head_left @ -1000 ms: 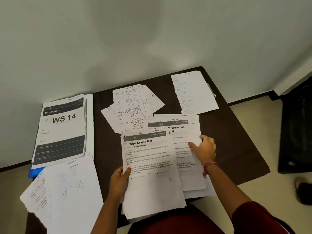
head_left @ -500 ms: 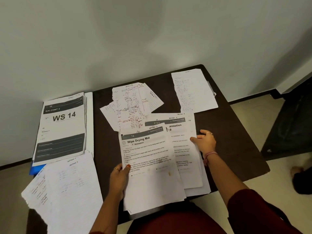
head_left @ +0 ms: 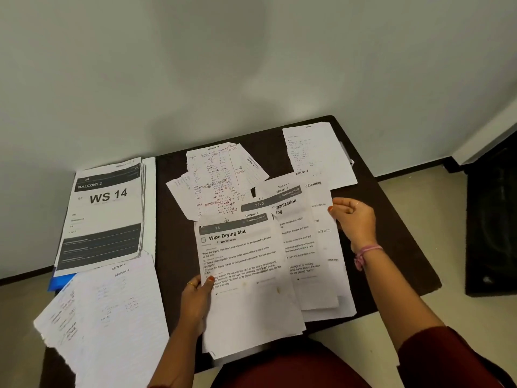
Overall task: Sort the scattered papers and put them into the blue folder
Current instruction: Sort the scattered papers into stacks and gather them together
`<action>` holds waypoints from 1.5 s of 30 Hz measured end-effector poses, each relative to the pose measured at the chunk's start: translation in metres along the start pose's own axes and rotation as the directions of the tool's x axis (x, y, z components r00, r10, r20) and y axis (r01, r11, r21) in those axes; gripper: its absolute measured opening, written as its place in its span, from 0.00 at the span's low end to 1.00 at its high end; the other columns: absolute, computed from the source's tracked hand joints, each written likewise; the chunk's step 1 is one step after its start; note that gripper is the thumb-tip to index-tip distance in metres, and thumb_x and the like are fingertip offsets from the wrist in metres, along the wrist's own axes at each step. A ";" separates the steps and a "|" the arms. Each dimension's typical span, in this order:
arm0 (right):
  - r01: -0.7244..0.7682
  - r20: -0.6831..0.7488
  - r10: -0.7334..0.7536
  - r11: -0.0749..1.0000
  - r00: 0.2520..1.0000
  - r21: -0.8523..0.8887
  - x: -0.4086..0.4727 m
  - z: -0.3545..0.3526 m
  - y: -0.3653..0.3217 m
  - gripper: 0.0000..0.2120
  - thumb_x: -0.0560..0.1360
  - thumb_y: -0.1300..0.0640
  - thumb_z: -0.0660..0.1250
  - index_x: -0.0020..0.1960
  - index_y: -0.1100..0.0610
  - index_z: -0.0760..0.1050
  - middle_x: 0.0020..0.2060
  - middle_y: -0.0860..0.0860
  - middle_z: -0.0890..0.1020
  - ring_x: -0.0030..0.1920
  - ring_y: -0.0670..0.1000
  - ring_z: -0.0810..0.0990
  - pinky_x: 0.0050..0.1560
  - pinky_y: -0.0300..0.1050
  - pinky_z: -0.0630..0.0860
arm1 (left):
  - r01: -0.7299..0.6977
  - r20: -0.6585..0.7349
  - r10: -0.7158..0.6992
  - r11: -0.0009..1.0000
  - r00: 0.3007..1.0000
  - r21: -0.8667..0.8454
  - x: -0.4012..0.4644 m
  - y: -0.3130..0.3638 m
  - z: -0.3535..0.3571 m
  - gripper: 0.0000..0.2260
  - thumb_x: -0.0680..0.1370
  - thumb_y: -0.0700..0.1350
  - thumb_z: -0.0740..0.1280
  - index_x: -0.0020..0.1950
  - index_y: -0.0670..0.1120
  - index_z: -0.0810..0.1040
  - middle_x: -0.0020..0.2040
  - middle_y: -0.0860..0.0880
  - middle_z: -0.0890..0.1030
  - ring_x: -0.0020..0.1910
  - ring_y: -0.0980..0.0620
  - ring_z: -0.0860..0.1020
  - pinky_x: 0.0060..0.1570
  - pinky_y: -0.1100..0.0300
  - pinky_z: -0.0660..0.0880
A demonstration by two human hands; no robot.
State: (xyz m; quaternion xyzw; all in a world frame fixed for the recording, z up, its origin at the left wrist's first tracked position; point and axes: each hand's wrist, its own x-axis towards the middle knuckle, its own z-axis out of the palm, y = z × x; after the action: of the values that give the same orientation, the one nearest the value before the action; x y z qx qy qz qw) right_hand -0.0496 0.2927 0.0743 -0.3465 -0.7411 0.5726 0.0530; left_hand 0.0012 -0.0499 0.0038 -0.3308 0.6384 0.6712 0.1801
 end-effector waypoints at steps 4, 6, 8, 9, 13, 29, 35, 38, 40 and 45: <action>0.041 -0.058 -0.040 0.999 0.998 0.015 0.001 -0.010 -0.015 0.14 0.72 0.63 0.71 0.57 0.59 0.79 0.41 0.49 0.83 0.46 0.50 0.83 0.51 0.47 0.80 | 0.028 0.000 -0.028 0.998 1.000 -0.053 -0.002 -0.001 -0.005 0.09 0.79 0.39 0.65 0.59 0.43 0.75 0.54 0.41 0.82 0.49 0.42 0.81 0.52 0.46 0.77; 0.067 -0.095 -0.067 0.998 0.993 0.002 0.000 -0.015 -0.022 0.12 0.74 0.62 0.70 0.57 0.59 0.78 0.41 0.48 0.82 0.45 0.48 0.81 0.46 0.43 0.80 | 0.038 0.001 -0.038 0.997 0.999 -0.066 -0.004 0.000 -0.008 0.10 0.78 0.39 0.66 0.59 0.43 0.76 0.55 0.41 0.82 0.51 0.41 0.81 0.55 0.44 0.77; 0.103 -0.115 -0.107 0.994 0.988 -0.044 -0.004 -0.019 -0.028 0.11 0.76 0.62 0.67 0.57 0.59 0.78 0.44 0.50 0.82 0.43 0.47 0.81 0.40 0.38 0.77 | 0.042 0.005 -0.041 0.996 0.999 -0.079 -0.006 0.001 -0.012 0.11 0.79 0.39 0.66 0.61 0.42 0.75 0.55 0.41 0.81 0.50 0.41 0.81 0.53 0.45 0.77; 0.128 -0.119 -0.138 0.988 0.983 -0.085 -0.005 -0.021 -0.031 0.10 0.76 0.62 0.66 0.58 0.59 0.77 0.47 0.51 0.82 0.42 0.47 0.80 0.38 0.36 0.75 | 0.043 0.009 -0.043 0.996 0.999 -0.084 -0.007 0.002 -0.013 0.11 0.79 0.39 0.66 0.61 0.42 0.75 0.55 0.41 0.82 0.50 0.42 0.81 0.51 0.47 0.78; 0.255 -0.136 -0.319 0.900 0.938 -0.353 -0.013 -0.026 -0.046 0.10 0.79 0.61 0.61 0.58 0.60 0.76 0.53 0.54 0.79 0.48 0.52 0.78 0.47 0.41 0.76 | 0.046 0.023 -0.044 0.992 0.999 -0.119 -0.011 0.008 -0.017 0.09 0.79 0.39 0.65 0.59 0.44 0.76 0.51 0.43 0.82 0.46 0.44 0.81 0.43 0.51 0.78; 0.457 -0.337 -0.571 0.813 0.748 -0.362 -0.032 -0.039 -0.103 0.11 0.80 0.63 0.58 0.60 0.62 0.74 0.54 0.56 0.80 0.52 0.51 0.77 0.48 0.28 0.68 | 0.096 0.125 -0.057 0.937 0.991 -0.336 -0.013 0.033 -0.037 0.09 0.79 0.38 0.64 0.58 0.45 0.77 0.53 0.45 0.82 0.49 0.47 0.81 0.36 0.57 0.81; 0.384 -0.282 -0.408 0.913 0.868 -0.140 -0.043 -0.016 -0.101 0.10 0.79 0.63 0.60 0.58 0.59 0.75 0.51 0.53 0.79 0.48 0.49 0.76 0.42 0.30 0.71 | 0.111 0.260 -0.002 0.909 0.966 -0.403 -0.016 0.049 -0.040 0.20 0.68 0.42 0.71 0.59 0.45 0.78 0.53 0.44 0.84 0.47 0.47 0.83 0.38 0.55 0.81; 0.232 -0.161 -0.224 0.972 0.961 0.037 -0.045 0.001 -0.083 0.08 0.78 0.60 0.60 0.55 0.54 0.76 0.51 0.53 0.82 0.45 0.53 0.81 0.42 0.45 0.81 | 0.137 0.320 0.009 0.892 0.947 -0.431 -0.016 0.051 -0.041 0.13 0.76 0.39 0.64 0.60 0.44 0.78 0.55 0.43 0.83 0.49 0.46 0.83 0.43 0.52 0.82; 0.122 -0.078 -0.116 0.989 0.990 0.081 -0.049 0.014 -0.072 0.08 0.78 0.61 0.61 0.54 0.53 0.75 0.49 0.54 0.81 0.44 0.54 0.81 0.46 0.53 0.80 | 0.140 0.336 0.013 0.893 0.942 -0.428 -0.016 0.052 -0.042 0.13 0.77 0.39 0.63 0.61 0.45 0.78 0.56 0.43 0.83 0.50 0.45 0.83 0.47 0.51 0.81; -0.029 0.047 0.021 0.986 0.999 0.166 -0.063 0.055 -0.040 0.07 0.77 0.64 0.63 0.51 0.54 0.76 0.50 0.56 0.82 0.46 0.52 0.81 0.48 0.49 0.80 | 0.140 0.336 0.007 0.901 0.942 -0.411 -0.014 0.055 -0.045 0.13 0.78 0.39 0.63 0.62 0.44 0.77 0.57 0.42 0.82 0.54 0.43 0.81 0.51 0.48 0.79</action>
State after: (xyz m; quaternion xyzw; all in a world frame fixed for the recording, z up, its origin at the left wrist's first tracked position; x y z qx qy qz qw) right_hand -0.0459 0.2077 0.1113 -0.3371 -0.6872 0.6409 0.0578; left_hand -0.0154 -0.0983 0.0554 -0.2672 0.4241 0.8342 0.2299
